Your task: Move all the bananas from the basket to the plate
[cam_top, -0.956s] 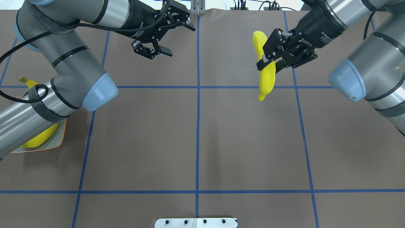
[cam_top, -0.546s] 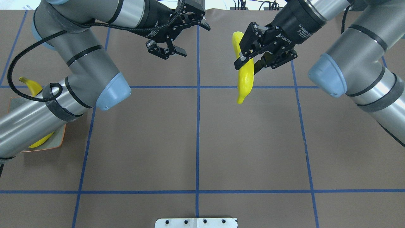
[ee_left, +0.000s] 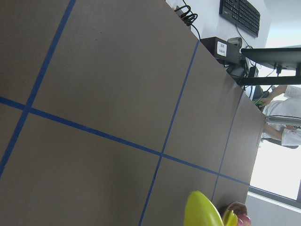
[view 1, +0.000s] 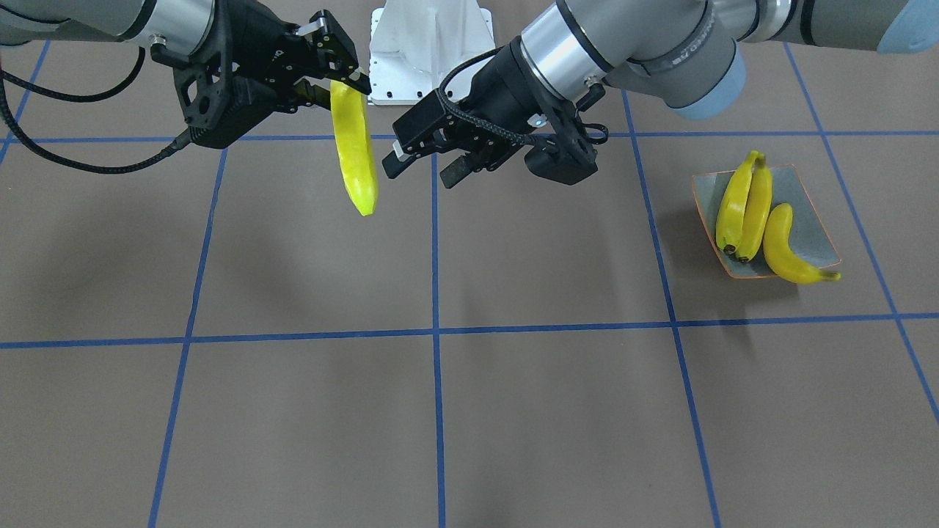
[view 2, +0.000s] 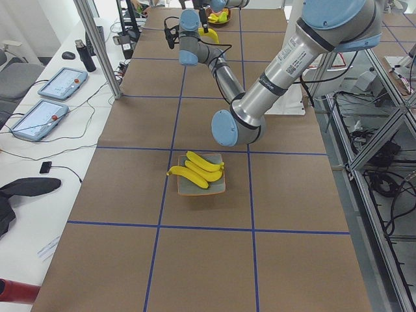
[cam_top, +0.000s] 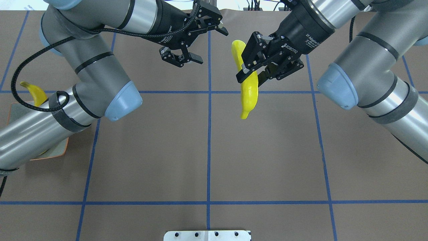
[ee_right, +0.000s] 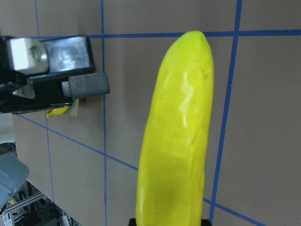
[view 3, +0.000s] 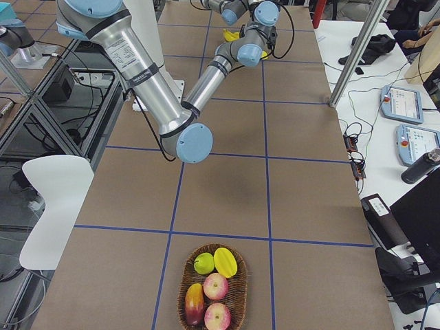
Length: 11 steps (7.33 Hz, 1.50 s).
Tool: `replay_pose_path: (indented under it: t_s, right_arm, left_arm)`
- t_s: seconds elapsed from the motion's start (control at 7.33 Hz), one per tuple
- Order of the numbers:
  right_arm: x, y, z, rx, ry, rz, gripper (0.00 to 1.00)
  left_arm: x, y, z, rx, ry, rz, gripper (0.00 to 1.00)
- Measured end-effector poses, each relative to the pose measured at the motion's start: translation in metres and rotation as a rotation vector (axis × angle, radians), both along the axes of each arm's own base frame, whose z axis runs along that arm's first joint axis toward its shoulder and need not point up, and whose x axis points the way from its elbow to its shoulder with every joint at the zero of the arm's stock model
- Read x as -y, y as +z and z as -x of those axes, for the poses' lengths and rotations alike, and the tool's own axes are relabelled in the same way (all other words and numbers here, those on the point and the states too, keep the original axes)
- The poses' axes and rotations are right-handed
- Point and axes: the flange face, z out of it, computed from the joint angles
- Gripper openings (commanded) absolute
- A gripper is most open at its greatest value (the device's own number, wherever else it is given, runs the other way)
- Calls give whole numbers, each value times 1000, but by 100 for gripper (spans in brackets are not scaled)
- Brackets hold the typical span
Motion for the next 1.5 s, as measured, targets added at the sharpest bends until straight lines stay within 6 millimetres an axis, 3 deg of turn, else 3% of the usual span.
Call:
replay_pose_path:
  t_s: [0.55,1.5]
  right_arm:
    - [-11,-12,-3,83,102,-98,0]
    - [-31,-9,15,187,170,10,0]
  left_arm:
    - [-7,-4,5,-65,9,30,97]
    - [-18,-9,18,-195,22,60,97]
